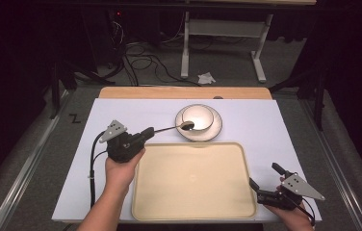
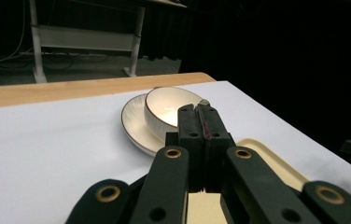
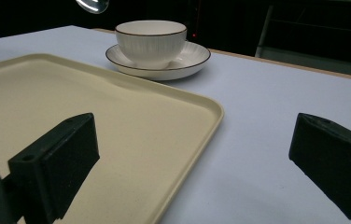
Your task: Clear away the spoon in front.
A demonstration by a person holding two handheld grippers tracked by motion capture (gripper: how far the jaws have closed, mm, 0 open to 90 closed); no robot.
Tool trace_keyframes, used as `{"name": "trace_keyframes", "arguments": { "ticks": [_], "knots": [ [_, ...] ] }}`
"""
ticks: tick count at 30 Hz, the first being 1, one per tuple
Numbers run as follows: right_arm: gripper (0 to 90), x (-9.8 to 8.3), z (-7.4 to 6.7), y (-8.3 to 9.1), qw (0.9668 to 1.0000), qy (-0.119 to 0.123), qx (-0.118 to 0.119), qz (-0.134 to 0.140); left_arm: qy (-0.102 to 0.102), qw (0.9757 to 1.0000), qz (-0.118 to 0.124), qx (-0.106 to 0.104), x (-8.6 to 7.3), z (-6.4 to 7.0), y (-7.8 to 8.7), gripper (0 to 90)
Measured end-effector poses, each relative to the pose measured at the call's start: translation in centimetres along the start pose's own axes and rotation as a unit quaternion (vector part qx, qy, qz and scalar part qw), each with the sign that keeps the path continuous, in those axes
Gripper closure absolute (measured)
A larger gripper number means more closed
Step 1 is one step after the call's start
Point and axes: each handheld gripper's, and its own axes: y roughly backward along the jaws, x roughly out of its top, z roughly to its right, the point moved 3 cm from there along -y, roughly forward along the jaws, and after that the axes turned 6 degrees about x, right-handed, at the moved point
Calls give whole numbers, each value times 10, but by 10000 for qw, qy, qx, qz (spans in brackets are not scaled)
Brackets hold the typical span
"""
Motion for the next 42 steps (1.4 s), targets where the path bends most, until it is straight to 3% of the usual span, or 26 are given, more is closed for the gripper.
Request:
{"name": "trace_keyframes", "arguments": {
  "ticks": [16, 22, 23, 24, 25, 26, 28, 29, 30, 33, 34, 36, 37, 39, 42],
  "knots": [
    [21, 0, -1, 0, 10000, 33, 29, 13, 182, 9997, -55, -147, -41, -8, 41, 899],
    [21, 0, -1, -1, 10000, 43, 69, 35, 227, 9994, 16, -243, -66, -9, 62, 899],
    [22, 0, -1, -1, 10000, 33, 60, 13, 361, 9989, 37, -296, -81, -12, 67, 899],
    [22, 0, -1, -1, 10000, 33, 60, 13, 361, 9989, 37, -296, -81, -12, 67, 899],
    [21, -1, -2, -1, 10000, 9, 78, -5, 628, 9971, -58, -416, -88, -15, 68, 899],
    [21, -1, -2, -1, 10000, 9, 78, -5, 746, 9960, -106, -479, -90, -17, 68, 899],
    [21, 0, -2, -2, 10000, -3, 79, 1, 723, 9966, -64, -398, -90, -20, 70, 899],
    [21, 0, -2, -2, 10000, 7, 74, -3, 986, 9937, 43, -532, -89, -23, 70, 899],
    [21, 0, -2, -2, 10000, 2, 67, -8, 1070, 9925, 59, -588, -90, -22, 70, 899],
    [21, 0, -1, -2, 10000, -11, 53, 4, 1114, 9907, -82, -772, -94, -20, 64, 899],
    [21, 0, -1, -2, 10000, -11, 57, -13, 1173, 9895, -137, -840, -96, -19, 62, 899],
    [21, -1, -1, -3, 10000, 4, 49, -41, 1415, 9843, -230, -1031, -101, -20, 56, 899],
    [21, -1, -1, -3, 10000, 4, 49, -41, 1415, 9843, -230, -1031, -101, -20, 56, 899],
    [23, -2, -1, -3, 10000, 10, 68, -58, 1612, 9797, -365, -1130, -106, -20, 50, 899],
    [23, -2, -1, -3, 9999, 26, 81, -57, 1696, 9777, -448, -1157, -109, -21, 46, 898]
  ]
}}
